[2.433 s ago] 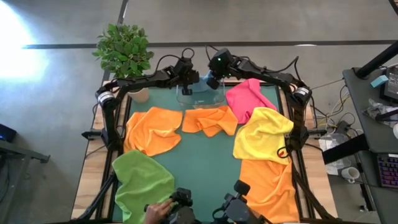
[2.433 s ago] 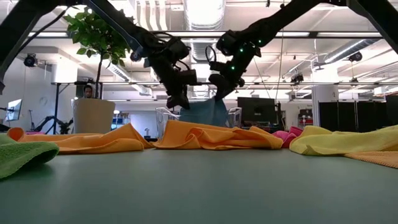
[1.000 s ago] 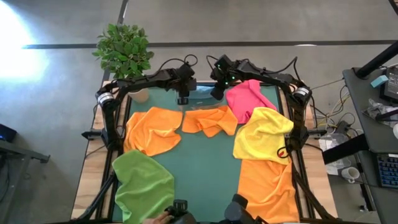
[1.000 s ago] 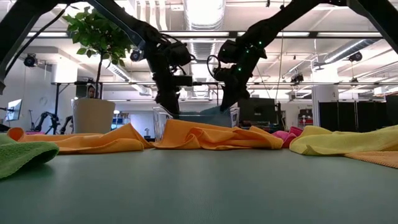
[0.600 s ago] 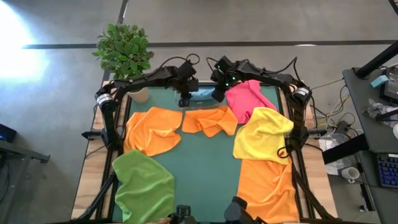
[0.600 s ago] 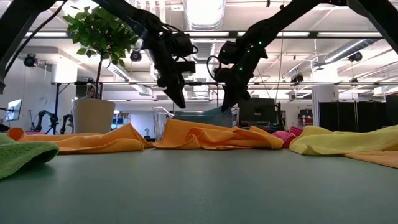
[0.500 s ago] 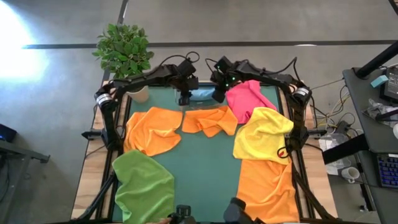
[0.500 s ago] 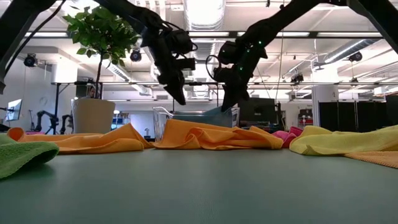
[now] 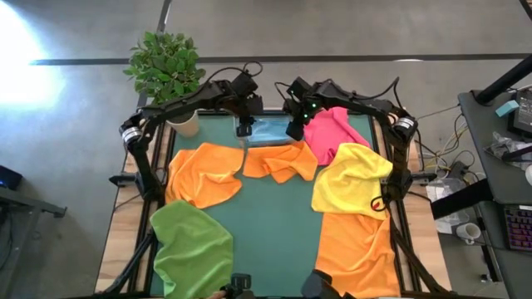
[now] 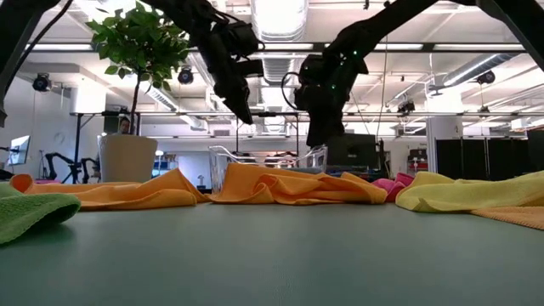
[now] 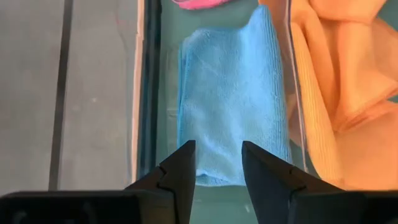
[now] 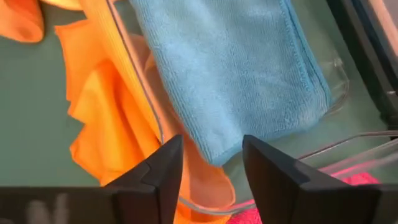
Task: Fold microfiber towels
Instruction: Put the folded blue microfiber towel into the transparent bin, then fold the right orange microfiber towel
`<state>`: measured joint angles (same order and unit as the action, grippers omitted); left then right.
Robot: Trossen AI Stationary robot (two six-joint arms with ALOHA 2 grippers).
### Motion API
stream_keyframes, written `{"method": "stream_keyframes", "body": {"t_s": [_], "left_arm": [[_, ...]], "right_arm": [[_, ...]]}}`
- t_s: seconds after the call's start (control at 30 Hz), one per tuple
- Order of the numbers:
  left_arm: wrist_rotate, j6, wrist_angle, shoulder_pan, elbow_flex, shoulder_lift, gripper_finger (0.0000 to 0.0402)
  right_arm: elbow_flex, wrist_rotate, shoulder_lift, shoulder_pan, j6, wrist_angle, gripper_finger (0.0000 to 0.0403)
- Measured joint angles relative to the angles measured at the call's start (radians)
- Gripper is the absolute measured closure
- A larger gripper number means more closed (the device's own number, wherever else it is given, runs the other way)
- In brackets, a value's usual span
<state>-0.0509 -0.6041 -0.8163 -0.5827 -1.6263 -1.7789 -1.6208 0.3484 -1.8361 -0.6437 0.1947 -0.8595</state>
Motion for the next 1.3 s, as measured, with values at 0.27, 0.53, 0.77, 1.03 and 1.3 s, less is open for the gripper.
{"method": "stream_keyframes", "body": {"t_s": [0.27,0.53,0.77,1.03,1.3], "left_arm": [[0.001,0.062,-0.017,0.0,-0.014,0.032,0.0287],[0.006,0.071,-0.086,-0.001,-0.009,0.097,0.0288],[-0.005,0.095,-0.097,-0.002,-0.001,0.131,0.0288],[-0.078,0.155,-0.113,-0.002,0.079,0.133,0.0288],[-0.09,0.202,-0.105,0.025,0.153,0.143,0.0288]], "right_arm": [[-0.002,0.015,-0.014,-0.005,-0.029,0.251,0.0227],[-0.004,0.026,-0.086,-0.005,-0.092,0.243,0.0269],[-0.059,0.018,-0.098,-0.005,-0.089,0.207,0.0373],[-0.135,-0.054,-0.031,-0.011,0.022,-0.005,0.039],[-0.073,-0.054,0.093,-0.005,0.104,-0.188,0.039]]}}
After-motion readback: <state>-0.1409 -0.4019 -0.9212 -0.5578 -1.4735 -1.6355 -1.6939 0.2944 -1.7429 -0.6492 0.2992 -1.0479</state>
